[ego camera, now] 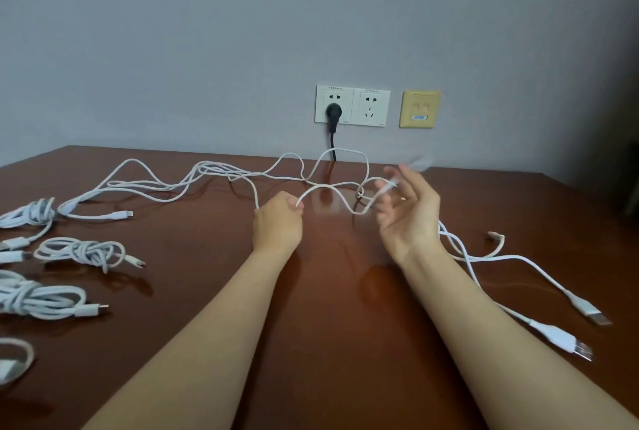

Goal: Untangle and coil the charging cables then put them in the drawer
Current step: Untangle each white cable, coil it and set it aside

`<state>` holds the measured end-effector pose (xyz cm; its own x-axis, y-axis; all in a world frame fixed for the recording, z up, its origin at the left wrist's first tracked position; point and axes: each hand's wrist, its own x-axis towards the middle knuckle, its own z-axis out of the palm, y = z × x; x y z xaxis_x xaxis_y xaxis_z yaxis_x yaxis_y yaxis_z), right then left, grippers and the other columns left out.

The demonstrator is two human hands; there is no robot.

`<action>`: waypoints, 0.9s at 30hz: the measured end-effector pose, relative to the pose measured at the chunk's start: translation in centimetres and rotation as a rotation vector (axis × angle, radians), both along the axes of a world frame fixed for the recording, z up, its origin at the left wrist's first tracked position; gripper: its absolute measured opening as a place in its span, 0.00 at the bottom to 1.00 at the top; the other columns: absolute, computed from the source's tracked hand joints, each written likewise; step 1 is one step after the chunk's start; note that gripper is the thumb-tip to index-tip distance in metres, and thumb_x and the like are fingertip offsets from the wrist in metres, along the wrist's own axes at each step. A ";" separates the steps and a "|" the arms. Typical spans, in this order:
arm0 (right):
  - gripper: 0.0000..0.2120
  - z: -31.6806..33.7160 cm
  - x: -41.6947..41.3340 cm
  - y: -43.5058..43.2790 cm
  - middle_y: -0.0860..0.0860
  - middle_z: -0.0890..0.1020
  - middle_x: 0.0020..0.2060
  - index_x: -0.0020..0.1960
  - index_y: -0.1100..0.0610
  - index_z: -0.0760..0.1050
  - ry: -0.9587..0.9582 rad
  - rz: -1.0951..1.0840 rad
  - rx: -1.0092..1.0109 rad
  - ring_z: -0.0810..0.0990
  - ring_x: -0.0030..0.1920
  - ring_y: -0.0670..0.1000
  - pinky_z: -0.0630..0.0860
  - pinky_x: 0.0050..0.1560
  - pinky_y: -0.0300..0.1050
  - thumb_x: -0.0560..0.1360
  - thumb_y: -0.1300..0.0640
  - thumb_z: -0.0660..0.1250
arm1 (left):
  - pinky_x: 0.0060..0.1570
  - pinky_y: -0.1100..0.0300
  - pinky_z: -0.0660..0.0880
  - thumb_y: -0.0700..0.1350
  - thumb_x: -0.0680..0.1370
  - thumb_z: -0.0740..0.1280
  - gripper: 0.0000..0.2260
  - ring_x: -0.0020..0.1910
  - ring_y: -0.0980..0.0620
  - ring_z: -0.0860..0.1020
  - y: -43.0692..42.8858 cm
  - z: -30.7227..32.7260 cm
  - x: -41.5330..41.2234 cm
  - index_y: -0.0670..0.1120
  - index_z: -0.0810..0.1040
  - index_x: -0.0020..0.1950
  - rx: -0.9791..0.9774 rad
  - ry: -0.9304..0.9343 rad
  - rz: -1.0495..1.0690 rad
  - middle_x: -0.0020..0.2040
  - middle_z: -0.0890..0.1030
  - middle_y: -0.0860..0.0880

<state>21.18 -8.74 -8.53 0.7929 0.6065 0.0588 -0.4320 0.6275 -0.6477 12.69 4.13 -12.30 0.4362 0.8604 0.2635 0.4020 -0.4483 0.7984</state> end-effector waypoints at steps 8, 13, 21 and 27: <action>0.18 -2.9 -0.3 2.6 0.51 0.73 0.32 0.46 0.55 0.68 -0.461 -0.146 -0.630 0.74 0.32 0.49 0.73 0.39 0.43 0.68 0.77 0.57 | 0.45 0.62 0.73 0.37 0.83 0.51 0.12 0.47 0.47 0.78 -1.0 1.6 -0.3 0.44 0.69 0.44 -0.597 -0.630 -0.221 0.42 0.78 0.46; 0.23 -3.4 -0.7 2.5 0.51 0.79 0.43 0.56 0.54 0.73 -0.972 0.094 -0.785 0.80 0.45 0.50 0.78 0.50 0.47 0.64 0.72 0.70 | 0.36 0.66 0.79 0.38 0.82 0.53 0.11 0.32 0.56 0.82 -2.7 2.7 -0.7 0.41 0.71 0.44 -0.987 -0.814 -0.622 0.32 0.82 0.49; 0.08 -3.3 -0.9 2.3 0.51 0.80 0.36 0.48 0.54 0.76 -0.891 0.221 -0.570 0.78 0.36 0.46 0.76 0.47 0.40 0.73 0.66 0.68 | 0.34 0.67 0.78 0.27 0.75 0.61 0.11 0.33 0.56 0.81 -2.1 2.1 -0.3 0.41 0.74 0.41 -0.716 -0.795 -0.545 0.39 0.80 0.46; 0.12 -3.3 -0.8 2.7 0.52 0.77 0.30 0.41 0.58 0.73 -0.739 0.000 -0.548 0.73 0.24 0.43 0.72 0.27 0.34 0.81 0.59 0.57 | 0.43 0.65 0.71 0.35 0.76 0.66 0.09 0.40 0.54 0.76 -1.6 0.7 0.3 0.49 0.74 0.42 -0.206 -0.373 -0.417 0.41 0.78 0.52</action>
